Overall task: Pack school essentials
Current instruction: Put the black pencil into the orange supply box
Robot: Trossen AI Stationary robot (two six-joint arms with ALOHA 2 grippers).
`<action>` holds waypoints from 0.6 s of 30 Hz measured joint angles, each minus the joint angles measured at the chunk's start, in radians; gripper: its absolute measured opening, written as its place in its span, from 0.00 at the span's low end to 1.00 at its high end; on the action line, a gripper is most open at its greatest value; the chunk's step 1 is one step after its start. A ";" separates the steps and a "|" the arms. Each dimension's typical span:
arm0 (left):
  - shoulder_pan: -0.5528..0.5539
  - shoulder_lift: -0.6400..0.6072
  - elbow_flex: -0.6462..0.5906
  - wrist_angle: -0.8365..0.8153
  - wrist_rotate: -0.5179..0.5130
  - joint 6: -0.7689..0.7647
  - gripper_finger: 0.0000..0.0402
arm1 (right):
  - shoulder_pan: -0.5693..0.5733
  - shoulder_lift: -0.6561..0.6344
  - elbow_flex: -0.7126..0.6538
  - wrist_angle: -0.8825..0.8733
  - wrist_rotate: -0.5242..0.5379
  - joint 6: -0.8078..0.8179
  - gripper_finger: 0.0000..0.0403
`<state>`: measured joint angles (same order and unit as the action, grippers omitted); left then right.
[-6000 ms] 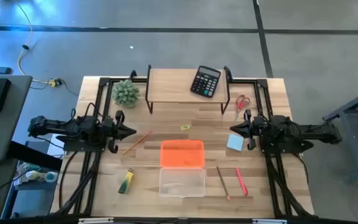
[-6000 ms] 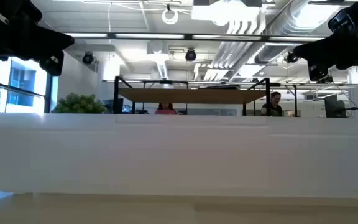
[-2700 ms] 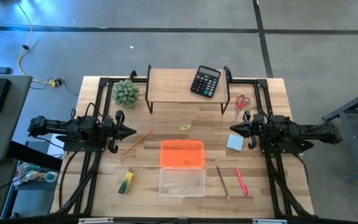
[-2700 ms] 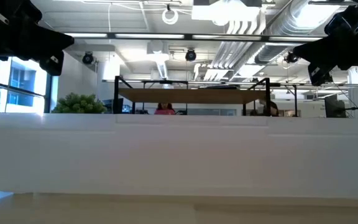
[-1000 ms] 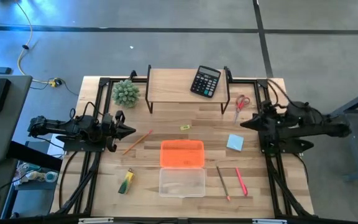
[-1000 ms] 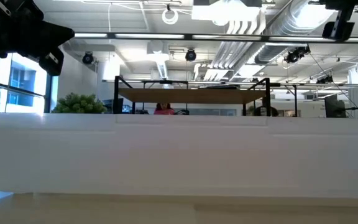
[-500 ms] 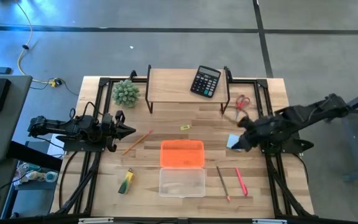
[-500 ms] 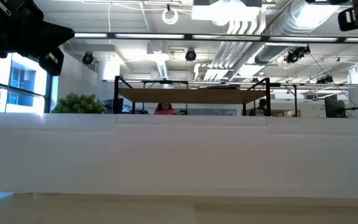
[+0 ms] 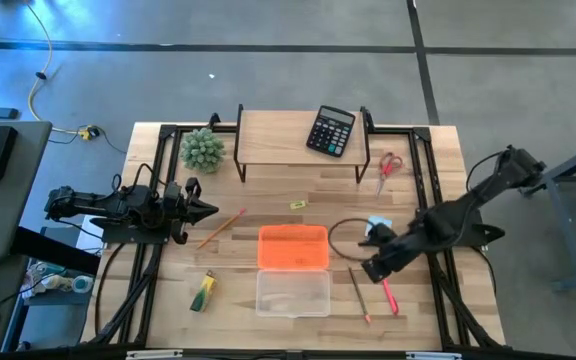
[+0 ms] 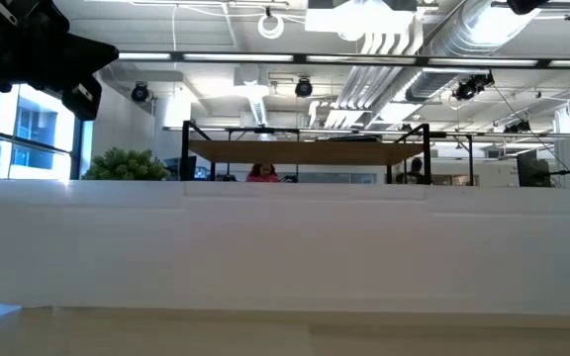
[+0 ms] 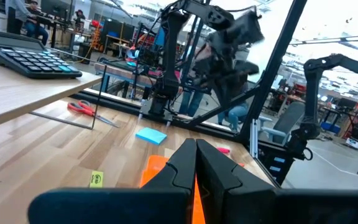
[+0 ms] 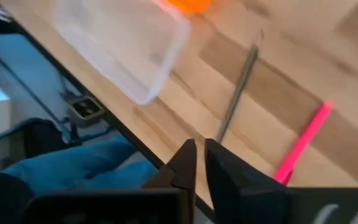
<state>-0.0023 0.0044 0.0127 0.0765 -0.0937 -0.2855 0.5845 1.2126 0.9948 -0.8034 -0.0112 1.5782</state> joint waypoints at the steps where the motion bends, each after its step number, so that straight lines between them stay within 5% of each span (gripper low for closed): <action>1: 0.000 0.000 0.000 0.000 0.000 0.000 0.00 | 0.011 0.019 0.003 0.000 -0.010 0.021 0.09; 9: 0.000 0.000 0.000 0.000 -0.011 -0.022 0.00 | 0.095 0.144 0.008 0.044 -0.028 0.182 0.32; 18: 0.000 0.000 0.000 0.000 -0.071 -0.093 0.00 | 0.159 0.283 0.008 0.196 -0.091 0.395 0.37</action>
<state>-0.0025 0.0044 0.0128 0.0764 -0.1643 -0.3786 0.7436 1.4953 1.0027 -0.6072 -0.1026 1.9728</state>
